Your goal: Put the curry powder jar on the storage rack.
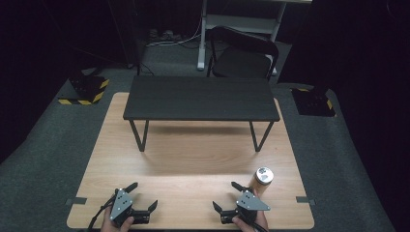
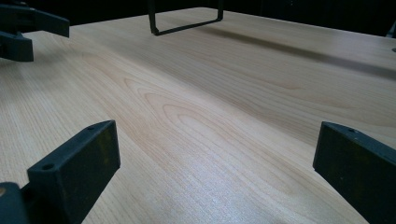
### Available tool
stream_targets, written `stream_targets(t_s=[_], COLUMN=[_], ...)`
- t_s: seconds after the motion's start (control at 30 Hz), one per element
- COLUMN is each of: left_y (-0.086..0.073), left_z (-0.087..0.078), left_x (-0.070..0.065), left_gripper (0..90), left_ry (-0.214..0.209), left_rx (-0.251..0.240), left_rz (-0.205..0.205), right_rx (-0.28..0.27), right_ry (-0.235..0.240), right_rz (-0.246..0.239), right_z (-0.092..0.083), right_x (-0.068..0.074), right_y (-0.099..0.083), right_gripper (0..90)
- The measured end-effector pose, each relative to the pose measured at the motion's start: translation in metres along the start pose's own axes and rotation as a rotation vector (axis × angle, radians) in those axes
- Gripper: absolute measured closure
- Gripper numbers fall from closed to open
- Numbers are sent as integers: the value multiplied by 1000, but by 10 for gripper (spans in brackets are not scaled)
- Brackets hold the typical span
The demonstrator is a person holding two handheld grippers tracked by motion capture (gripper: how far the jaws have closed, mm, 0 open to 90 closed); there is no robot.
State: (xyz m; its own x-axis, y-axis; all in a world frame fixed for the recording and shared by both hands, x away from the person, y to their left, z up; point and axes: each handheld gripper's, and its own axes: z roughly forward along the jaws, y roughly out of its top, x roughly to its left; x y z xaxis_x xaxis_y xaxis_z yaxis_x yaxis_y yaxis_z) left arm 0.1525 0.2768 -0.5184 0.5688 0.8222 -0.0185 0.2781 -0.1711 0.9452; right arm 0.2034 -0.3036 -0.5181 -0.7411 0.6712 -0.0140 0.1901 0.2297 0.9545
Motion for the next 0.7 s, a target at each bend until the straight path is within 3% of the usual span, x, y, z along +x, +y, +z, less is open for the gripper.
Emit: stream_targets(t_s=[0.3,0.53,0.7], left_y=[0,0,1], left_z=[0,0,0], left_x=[0,1,2], left_gripper=[5,5,5], left_ry=[-3,-9,-12], left_rx=[3,3,6], left_rz=[1,1,-1], right_rx=[-10,-88,-120], right_ry=[10,4,-38], right_rz=[-38,-33,-18], right_z=[-5,-33,-50], right_x=[2,6,7], right_y=[0,0,-2], right_gripper=[2,1,1])
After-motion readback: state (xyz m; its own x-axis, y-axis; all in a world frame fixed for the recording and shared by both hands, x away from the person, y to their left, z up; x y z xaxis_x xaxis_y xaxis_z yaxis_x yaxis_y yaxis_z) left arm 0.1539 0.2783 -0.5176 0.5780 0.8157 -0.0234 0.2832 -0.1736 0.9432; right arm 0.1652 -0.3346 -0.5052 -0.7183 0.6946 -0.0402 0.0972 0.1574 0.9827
